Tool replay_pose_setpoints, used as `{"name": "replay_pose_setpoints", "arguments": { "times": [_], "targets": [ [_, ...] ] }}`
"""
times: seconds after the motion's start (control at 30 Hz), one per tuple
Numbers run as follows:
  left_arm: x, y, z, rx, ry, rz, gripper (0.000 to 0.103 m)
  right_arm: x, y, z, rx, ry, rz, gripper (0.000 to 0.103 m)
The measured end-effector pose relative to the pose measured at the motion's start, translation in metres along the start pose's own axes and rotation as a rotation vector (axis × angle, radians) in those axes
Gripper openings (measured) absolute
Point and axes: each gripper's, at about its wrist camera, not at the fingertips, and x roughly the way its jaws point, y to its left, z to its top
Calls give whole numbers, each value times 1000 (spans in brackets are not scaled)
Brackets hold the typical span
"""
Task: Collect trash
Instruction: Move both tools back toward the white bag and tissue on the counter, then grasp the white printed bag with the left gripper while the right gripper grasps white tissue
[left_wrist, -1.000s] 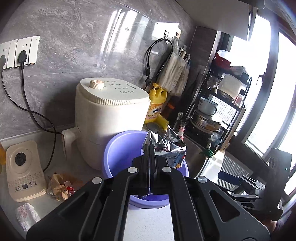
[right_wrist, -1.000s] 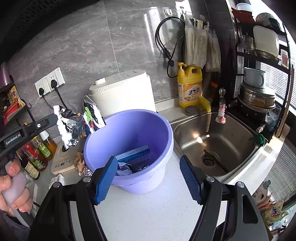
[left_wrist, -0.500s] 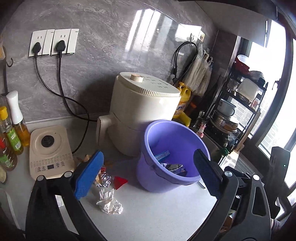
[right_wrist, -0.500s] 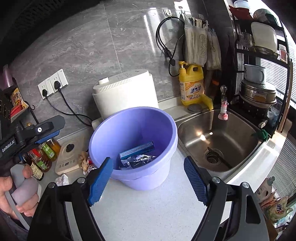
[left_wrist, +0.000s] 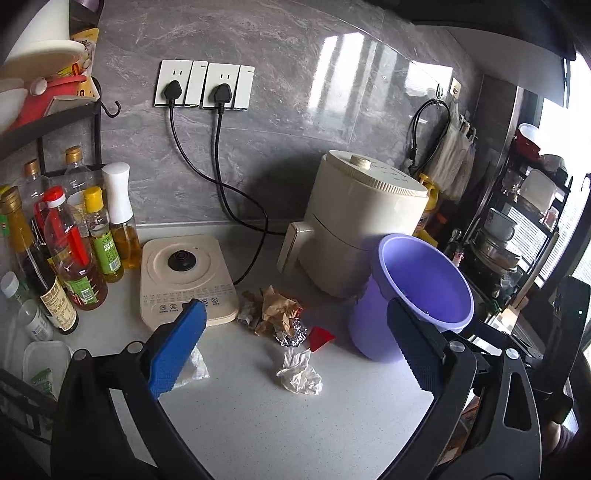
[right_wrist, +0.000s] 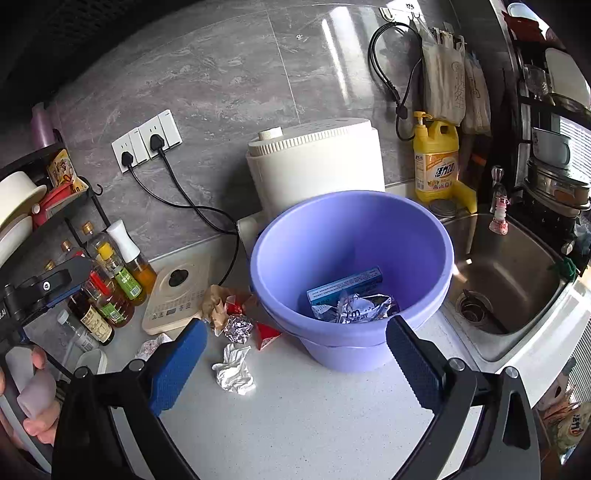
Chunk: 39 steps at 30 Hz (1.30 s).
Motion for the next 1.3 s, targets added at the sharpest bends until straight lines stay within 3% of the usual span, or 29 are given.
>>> {"name": "replay_pose_setpoints", "arguments": {
  "times": [0.53,0.97,1.3],
  "targets": [
    [-13,57,-45,-104,48,126,97,22,61,-30,-110,51,87,95],
    [31,91,-89,-209,149,168,97,62,89,-53,-178,145,128,94],
    [82,108,-94,-217,212,245,97,106,80,-64,-199,262,139,75]
  ]
}}
